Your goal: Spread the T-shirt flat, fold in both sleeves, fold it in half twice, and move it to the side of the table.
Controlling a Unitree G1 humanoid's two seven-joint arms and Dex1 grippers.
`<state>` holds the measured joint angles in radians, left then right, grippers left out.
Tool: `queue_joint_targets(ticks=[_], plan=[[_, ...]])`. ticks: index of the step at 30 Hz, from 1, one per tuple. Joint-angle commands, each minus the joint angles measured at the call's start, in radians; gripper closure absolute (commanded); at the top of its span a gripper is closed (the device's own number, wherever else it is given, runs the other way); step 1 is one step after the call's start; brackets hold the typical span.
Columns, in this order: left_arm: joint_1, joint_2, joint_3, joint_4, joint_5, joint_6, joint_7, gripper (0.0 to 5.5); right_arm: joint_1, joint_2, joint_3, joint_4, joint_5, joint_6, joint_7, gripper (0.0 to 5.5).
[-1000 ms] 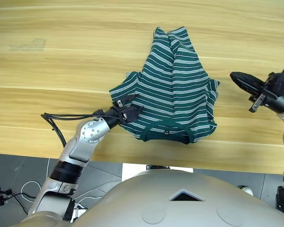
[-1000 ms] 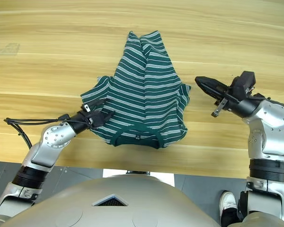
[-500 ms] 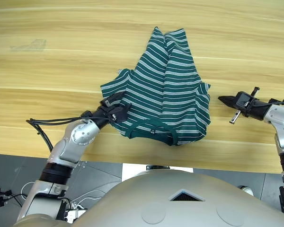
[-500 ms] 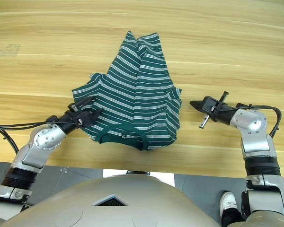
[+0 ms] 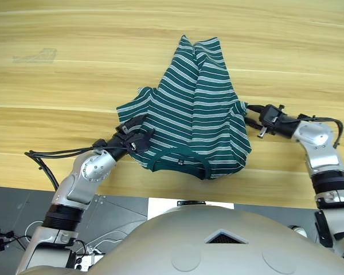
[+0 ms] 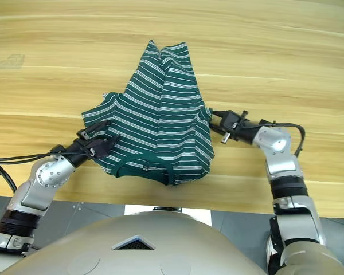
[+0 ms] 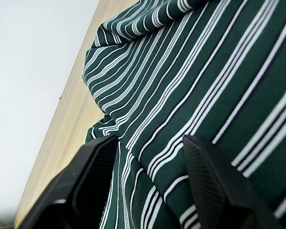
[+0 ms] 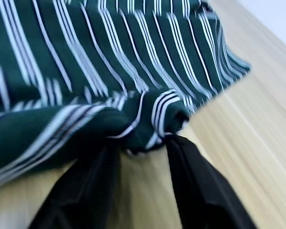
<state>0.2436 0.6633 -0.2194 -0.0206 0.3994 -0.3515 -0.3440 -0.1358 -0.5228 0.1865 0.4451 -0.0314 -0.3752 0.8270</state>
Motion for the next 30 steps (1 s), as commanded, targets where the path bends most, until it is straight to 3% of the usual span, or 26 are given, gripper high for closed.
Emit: queue_joint_targets(ticks=[1, 18, 24, 30], plan=[[0.009, 0.007, -0.029, 0.047, 0.043, 0.027, -0.024, 2.94, -0.012, 0.011, 0.016, 0.052, -0.015, -0.014, 0.001, 3.04], [-0.022, -0.008, -0.058, 0.092, 0.044, 0.024, -0.002, 2.94, -0.041, -0.07, -0.027, -0.008, 0.053, 0.03, 0.108, 0.12], [-0.041, -0.016, -0.069, 0.123, 0.044, 0.022, 0.002, 2.94, -0.008, -0.068, -0.014, -0.117, 0.076, 0.066, 0.142, 0.12], [-0.05, -0.027, -0.083, 0.149, 0.043, 0.017, 0.008, 2.94, 0.056, -0.078, -0.015, -0.452, 0.258, 0.23, 0.241, 0.12]])
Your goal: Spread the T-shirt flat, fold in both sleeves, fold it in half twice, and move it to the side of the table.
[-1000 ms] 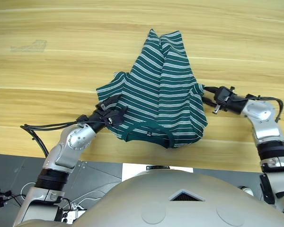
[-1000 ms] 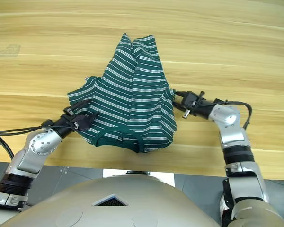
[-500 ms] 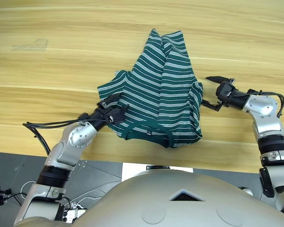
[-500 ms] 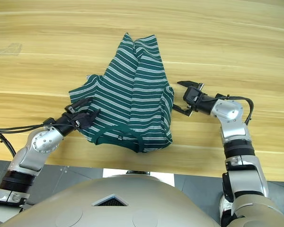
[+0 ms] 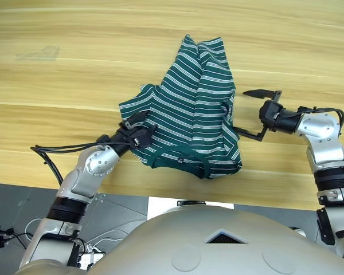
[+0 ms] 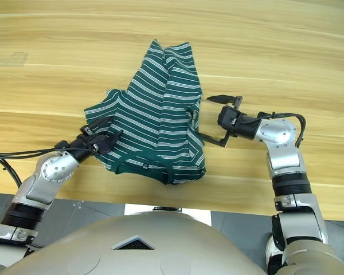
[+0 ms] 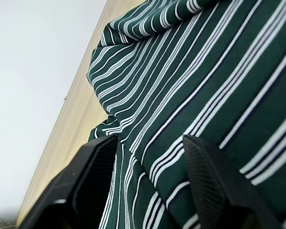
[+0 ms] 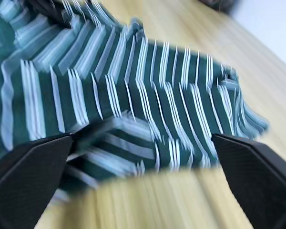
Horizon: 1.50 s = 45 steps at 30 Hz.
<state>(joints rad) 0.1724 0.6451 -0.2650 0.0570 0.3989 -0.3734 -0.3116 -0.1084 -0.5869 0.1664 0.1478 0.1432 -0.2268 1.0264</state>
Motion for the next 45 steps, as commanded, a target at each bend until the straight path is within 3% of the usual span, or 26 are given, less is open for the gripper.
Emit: queue_joint_targets(ticks=[1, 5, 13, 22, 32, 45], plan=[[0.019, -0.012, -0.042, 0.075, 0.045, 0.038, -0.024, 2.94, 0.035, -0.015, 0.006, -0.196, 0.109, 0.108, 0.051, 0.12], [0.012, -0.013, -0.048, 0.089, 0.051, 0.036, -0.015, 2.94, 0.038, -0.017, -0.018, -0.272, 0.193, 0.192, 0.069, 0.12], [0.0, -0.015, -0.055, 0.098, 0.057, 0.032, 0.006, 2.94, 0.021, 0.026, -0.01, -0.183, 0.071, 0.104, -0.036, 0.12], [0.008, 0.001, -0.05, 0.02, 0.07, 0.035, 0.004, 2.94, -0.308, 0.194, 0.002, 0.313, -0.285, -0.12, -0.516, 0.12], [0.105, 0.017, -0.047, -0.165, 0.051, 0.067, -0.046, 2.94, -0.773, 0.288, 0.139, 1.043, -0.524, -0.132, -0.7, 0.12], [0.221, 0.1, -0.083, -0.314, 0.034, 0.069, -0.202, 2.94, -0.814, 0.289, 0.16, 1.182, -0.583, -0.09, -0.765, 0.12]])
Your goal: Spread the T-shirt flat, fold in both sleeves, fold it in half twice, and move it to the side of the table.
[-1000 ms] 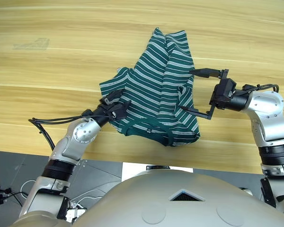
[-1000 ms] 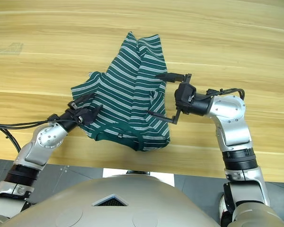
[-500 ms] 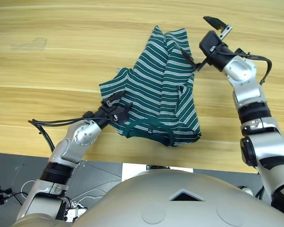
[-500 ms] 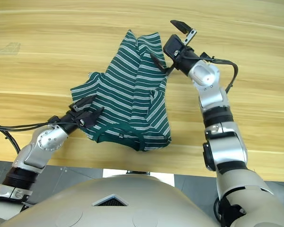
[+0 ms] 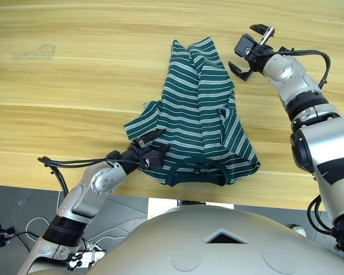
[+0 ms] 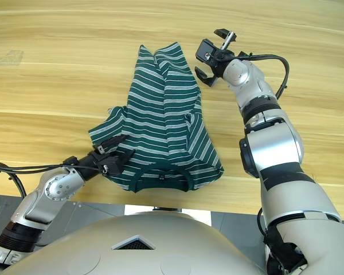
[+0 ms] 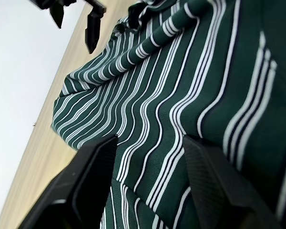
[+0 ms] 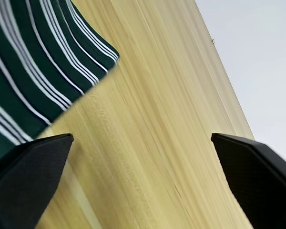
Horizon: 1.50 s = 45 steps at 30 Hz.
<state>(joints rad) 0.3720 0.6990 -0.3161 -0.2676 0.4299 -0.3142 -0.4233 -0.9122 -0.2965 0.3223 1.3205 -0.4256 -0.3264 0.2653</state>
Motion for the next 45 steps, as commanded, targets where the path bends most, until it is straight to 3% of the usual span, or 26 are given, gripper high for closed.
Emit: queue_joint_targets(ticks=[1, 9, 17, 28, 35, 45], plan=[[-0.015, 0.044, -0.016, 0.014, -0.014, 0.013, -0.099, 2.94, -0.01, -0.001, 0.005, 0.011, -0.016, 0.01, -0.006, 0.12], [-0.523, -0.151, 0.139, 0.184, -0.324, 0.145, -0.117, 2.94, -0.068, 0.026, -0.042, -0.003, 0.017, -0.02, -0.023, 0.12], [-0.776, -0.283, 0.061, 0.419, -0.261, 0.126, -0.11, 2.94, -0.076, 0.071, -0.03, 0.01, -0.008, -0.014, -0.033, 0.12], [-0.811, -0.305, -0.109, 0.717, -0.098, -0.01, -0.138, 2.94, -0.034, 0.149, 0.08, 0.028, -0.106, 0.007, -0.032, 0.12], [-0.874, -0.313, -0.104, 0.974, -0.044, -0.069, -0.049, 2.94, 0.029, 0.115, 0.102, 0.036, -0.128, 0.01, -0.054, 0.12], [-0.894, -0.307, -0.099, 1.277, -0.021, -0.148, 0.072, 2.94, 0.077, 0.058, 0.027, 0.024, -0.048, -0.008, -0.021, 0.12]])
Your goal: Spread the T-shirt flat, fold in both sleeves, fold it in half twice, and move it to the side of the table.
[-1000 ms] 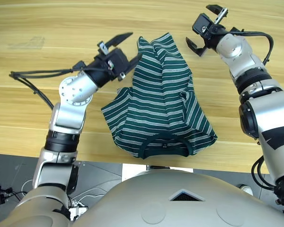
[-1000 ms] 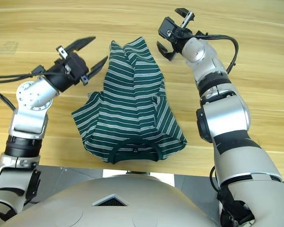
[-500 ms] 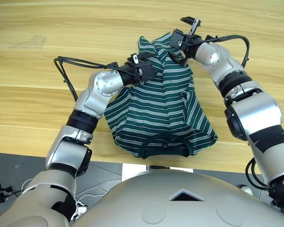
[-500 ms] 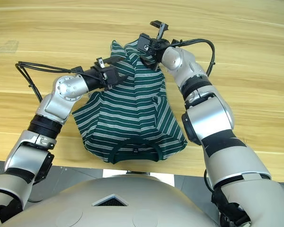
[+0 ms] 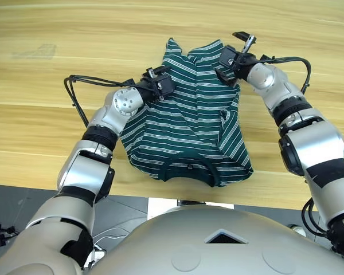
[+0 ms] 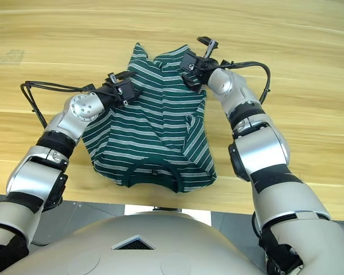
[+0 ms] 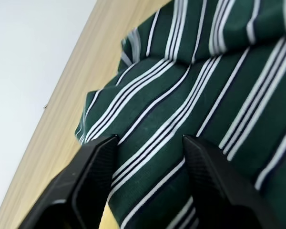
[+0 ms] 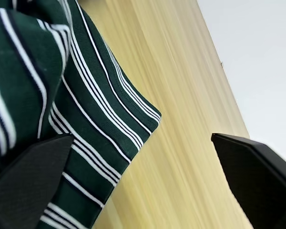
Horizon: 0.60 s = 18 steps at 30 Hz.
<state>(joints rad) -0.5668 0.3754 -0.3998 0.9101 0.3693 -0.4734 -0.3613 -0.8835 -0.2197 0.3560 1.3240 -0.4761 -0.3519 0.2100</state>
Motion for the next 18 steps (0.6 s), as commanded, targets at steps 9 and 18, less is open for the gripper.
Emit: queue_joint_targets(ticks=[9, 18], plan=[[0.141, 0.095, 0.007, 0.013, 0.011, -0.055, -0.006, 2.94, 0.047, -0.055, -0.051, 0.01, 0.039, 0.007, 0.026, 0.12], [0.412, 0.209, 0.084, -0.482, -0.083, 0.032, -0.105, 2.94, 0.034, -0.07, -0.072, 0.005, 0.051, 0.003, 0.017, 0.12]])
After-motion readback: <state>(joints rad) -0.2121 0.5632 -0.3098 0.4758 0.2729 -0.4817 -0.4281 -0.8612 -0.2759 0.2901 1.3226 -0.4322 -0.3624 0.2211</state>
